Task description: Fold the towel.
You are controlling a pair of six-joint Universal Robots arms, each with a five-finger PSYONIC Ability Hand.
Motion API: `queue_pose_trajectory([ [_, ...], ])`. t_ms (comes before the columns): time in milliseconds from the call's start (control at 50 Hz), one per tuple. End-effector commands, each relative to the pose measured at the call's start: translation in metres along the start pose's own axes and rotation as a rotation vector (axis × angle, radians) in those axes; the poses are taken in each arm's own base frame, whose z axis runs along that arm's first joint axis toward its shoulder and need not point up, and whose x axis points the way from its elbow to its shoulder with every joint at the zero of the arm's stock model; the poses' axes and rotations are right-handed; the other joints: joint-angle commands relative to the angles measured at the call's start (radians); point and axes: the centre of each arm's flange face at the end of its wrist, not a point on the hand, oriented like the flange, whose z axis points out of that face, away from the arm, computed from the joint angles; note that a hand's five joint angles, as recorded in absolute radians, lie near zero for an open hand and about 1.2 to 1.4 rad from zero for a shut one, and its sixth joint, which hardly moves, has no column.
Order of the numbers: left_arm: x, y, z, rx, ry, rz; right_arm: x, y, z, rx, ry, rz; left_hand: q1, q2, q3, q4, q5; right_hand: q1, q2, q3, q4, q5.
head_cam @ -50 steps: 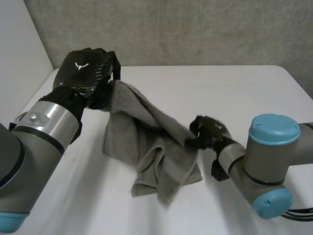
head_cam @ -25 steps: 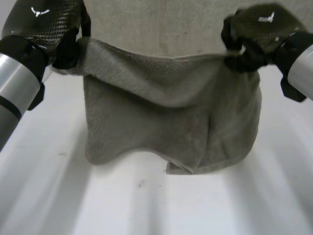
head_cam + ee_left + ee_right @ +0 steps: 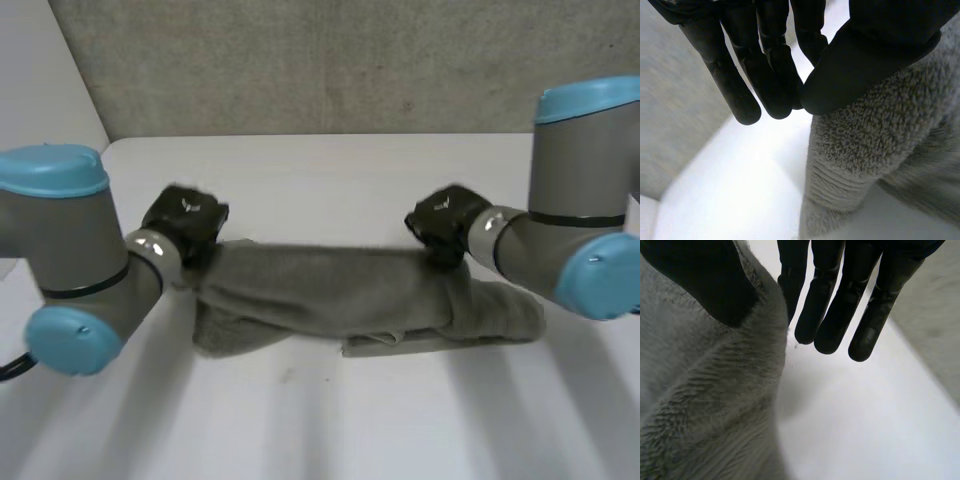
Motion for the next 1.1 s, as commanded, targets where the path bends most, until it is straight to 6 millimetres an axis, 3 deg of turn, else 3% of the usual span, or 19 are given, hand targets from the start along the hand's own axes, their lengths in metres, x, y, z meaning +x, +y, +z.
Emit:
queue_pose_trajectory([
  [20, -0.048, -0.068, 0.034, 0.445, -0.285, 0.003, 0.061, -0.058, 0.025, 0.341, 0.421, -0.069, 0.207, 0.178, 0.18, 0.179, 0.185, 0.302, 0.219, 0.209, 0.486, 0.268],
  [40, -0.048, -0.068, 0.034, 0.446, -0.286, 0.003, 0.061, -0.058, 0.025, 0.342, 0.422, -0.069, 0.207, 0.178, 0.18, 0.179, 0.185, 0.302, 0.219, 0.209, 0.486, 0.268],
  [80, -0.08, -0.113, 0.022, 0.694, -0.455, 0.006, 0.096, -0.102, 0.002, 0.592, 0.629, -0.093, 0.207, 0.178, 0.18, 0.179, 0.185, 0.302, 0.219, 0.209, 0.486, 0.268],
  [100, -0.08, -0.113, 0.022, 0.695, -0.456, 0.006, 0.096, -0.103, 0.001, 0.594, 0.63, -0.093, 0.207, 0.178, 0.18, 0.179, 0.185, 0.302, 0.219, 0.209, 0.486, 0.268],
  [120, -0.093, -0.132, 0.011, 0.802, -0.525, 0.008, 0.108, -0.123, -0.018, 0.721, 0.721, -0.099, 0.207, 0.178, 0.18, 0.179, 0.185, 0.302, 0.219, 0.209, 0.486, 0.268],
  [140, -0.093, -0.132, 0.011, 0.803, -0.526, 0.008, 0.108, -0.124, -0.018, 0.723, 0.722, -0.099, 0.207, 0.178, 0.18, 0.179, 0.185, 0.302, 0.219, 0.209, 0.486, 0.268],
  [180, -0.11, -0.154, -0.007, 0.934, -0.618, 0.002, 0.12, -0.149, -0.052, 0.916, 0.848, -0.111, 0.207, 0.178, 0.18, 0.179, 0.185, 0.302, 0.219, 0.209, 0.486, 0.268],
  [260, -0.11, -0.15, -0.01, 0.885, -0.609, -0.01, 0.116, -0.149, -0.06, 0.938, 0.846, -0.121, 0.207, 0.178, 0.18, 0.179, 0.185, 0.302, 0.219, 0.209, 0.486, 0.268],
  [360, -0.096, -0.123, -0.002, 0.689, -0.484, -0.034, 0.094, -0.121, -0.039, 0.754, 0.668, -0.117, 0.207, 0.178, 0.18, 0.179, 0.185, 0.302, 0.219, 0.209, 0.486, 0.268],
  [400, -0.084, -0.095, 0.004, 0.548, -0.395, -0.071, 0.074, -0.095, -0.021, 0.614, 0.53, -0.11, 0.207, 0.178, 0.18, 0.179, 0.185, 0.302, 0.219, 0.209, 0.486, 0.268],
  [520, -0.057, -0.05, 0.013, 0.382, -0.292, -0.086, 0.046, -0.059, -0.005, 0.454, 0.39, -0.085, 0.207, 0.178, 0.18, 0.179, 0.185, 0.302, 0.219, 0.209, 0.486, 0.268],
  [560, -0.037, -0.018, 0.018, 0.283, -0.237, -0.088, 0.026, -0.028, 0.01, 0.357, 0.319, -0.063, 0.207, 0.178, 0.18, 0.179, 0.185, 0.302, 0.219, 0.209, 0.486, 0.268],
  [680, -0.008, 0.03, 0.022, 0.136, -0.158, -0.074, -0.007, 0.021, 0.028, 0.218, 0.199, -0.017, 0.207, 0.178, 0.18, 0.179, 0.185, 0.302, 0.219, 0.209, 0.486, 0.268],
  [720, 0.005, 0.051, 0.02, 0.064, -0.121, -0.035, -0.026, 0.052, 0.038, 0.132, 0.128, 0.031, 0.207, 0.178, 0.18, 0.179, 0.185, 0.302, 0.219, 0.209, 0.486, 0.268],
  [860, 0.011, 0.062, 0.009, 0.016, -0.101, 0.05, -0.035, 0.074, 0.036, 0.05, 0.076, 0.124, 0.207, 0.178, 0.18, 0.179, 0.185, 0.302, 0.219, 0.209, 0.486, 0.268],
  [920, 0.004, 0.052, 0.0, 0.038, -0.12, 0.057, -0.021, 0.075, 0.03, 0.046, 0.097, 0.204, 0.207, 0.178, 0.18, 0.179, 0.185, 0.203, 0.12, 0.11, 0.387, 0.169],
  [960, 0.0, 0.044, -0.009, 0.058, -0.132, 0.057, -0.007, 0.074, 0.025, 0.066, 0.11, 0.308, 0.207, 0.178, 0.18, 0.179, 0.185, -0.349, -0.432, -0.442, -0.165, -0.383],
  [980, -0.002, 0.041, -0.013, 0.065, -0.137, 0.057, 0.002, 0.075, 0.023, 0.078, 0.112, 0.365, 0.207, 0.178, 0.18, 0.179, 0.185, -0.454, -0.536, -0.547, -0.27, -0.487],
  [1100, -0.005, 0.032, -0.026, 0.088, -0.148, 0.057, 0.029, 0.085, 0.022, 0.097, 0.118, 0.492, 0.207, 0.178, 0.18, 0.179, 0.185, -0.461, -0.543, -0.553, -0.277, -0.494],
])
